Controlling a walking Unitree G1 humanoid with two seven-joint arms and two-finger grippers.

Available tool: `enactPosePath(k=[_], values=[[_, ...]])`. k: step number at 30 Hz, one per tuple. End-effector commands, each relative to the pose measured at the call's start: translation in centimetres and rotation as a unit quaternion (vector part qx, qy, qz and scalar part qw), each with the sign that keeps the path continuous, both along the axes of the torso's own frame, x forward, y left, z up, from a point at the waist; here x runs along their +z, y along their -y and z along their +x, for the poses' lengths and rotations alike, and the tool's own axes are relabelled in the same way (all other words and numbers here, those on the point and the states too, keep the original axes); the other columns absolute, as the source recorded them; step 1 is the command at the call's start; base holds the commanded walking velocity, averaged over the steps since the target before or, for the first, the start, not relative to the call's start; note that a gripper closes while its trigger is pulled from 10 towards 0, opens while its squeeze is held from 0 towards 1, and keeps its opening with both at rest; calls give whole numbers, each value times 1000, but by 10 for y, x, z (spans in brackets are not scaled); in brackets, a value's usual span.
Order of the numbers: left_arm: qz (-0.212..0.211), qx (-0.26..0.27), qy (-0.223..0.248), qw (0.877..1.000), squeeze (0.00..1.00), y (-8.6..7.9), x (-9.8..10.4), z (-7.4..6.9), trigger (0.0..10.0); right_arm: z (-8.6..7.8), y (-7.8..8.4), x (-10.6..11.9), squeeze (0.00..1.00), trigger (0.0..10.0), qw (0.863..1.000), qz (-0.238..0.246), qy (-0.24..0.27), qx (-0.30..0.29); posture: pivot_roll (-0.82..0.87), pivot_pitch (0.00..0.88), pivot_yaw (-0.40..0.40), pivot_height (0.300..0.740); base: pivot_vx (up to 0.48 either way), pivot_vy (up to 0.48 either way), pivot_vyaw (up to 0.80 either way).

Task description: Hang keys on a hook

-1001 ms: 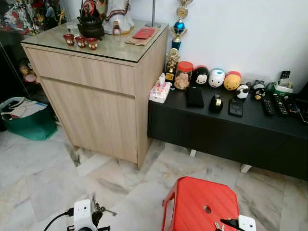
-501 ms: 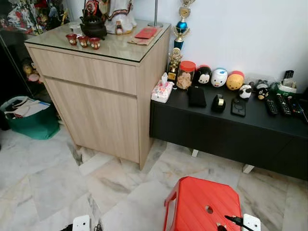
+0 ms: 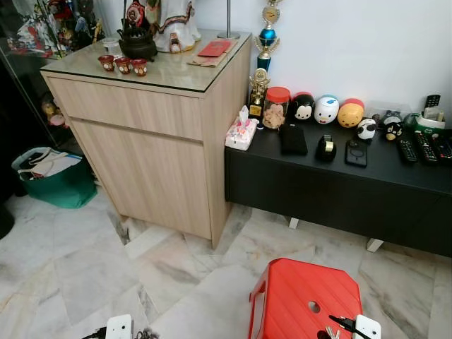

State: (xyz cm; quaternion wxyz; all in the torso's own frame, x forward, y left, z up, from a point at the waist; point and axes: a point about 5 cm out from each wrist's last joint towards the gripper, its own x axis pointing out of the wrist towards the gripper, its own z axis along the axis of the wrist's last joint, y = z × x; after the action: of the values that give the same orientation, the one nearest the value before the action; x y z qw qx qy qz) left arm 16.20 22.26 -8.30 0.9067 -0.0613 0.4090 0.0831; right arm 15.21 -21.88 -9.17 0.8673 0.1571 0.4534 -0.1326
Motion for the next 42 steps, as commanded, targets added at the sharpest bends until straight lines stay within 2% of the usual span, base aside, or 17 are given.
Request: enactPosePath(k=[1,15,31,36,42], values=[[-1,9,-2,1000,0,-2,-1,-4,10000,0,3,0,0,10000,1000,-4,-5,-1,26,0,-22,740,-289,0,0],[-12,17,-12,1000,0,5,-5,-10,10000,0,2,1,0,10000,1000,-8,-2,21,12,0,-19,740,-315,0,0],[-15,17,-16,1000,0,4,-6,-11,10000,-2,2,-1,0,10000,1000,-11,-9,24,9,0,-16,740,-339,0,0],[-14,21,-17,1000,0,2,-6,-11,10000,-1,1,0,0,10000,1000,-10,-9,25,12,0,-19,740,-339,0,0],[-11,28,-19,999,0,-12,-5,-17,10000,-1,2,0,0,10000,1000,-10,-8,25,10,0,-21,740,-338,0,0]])
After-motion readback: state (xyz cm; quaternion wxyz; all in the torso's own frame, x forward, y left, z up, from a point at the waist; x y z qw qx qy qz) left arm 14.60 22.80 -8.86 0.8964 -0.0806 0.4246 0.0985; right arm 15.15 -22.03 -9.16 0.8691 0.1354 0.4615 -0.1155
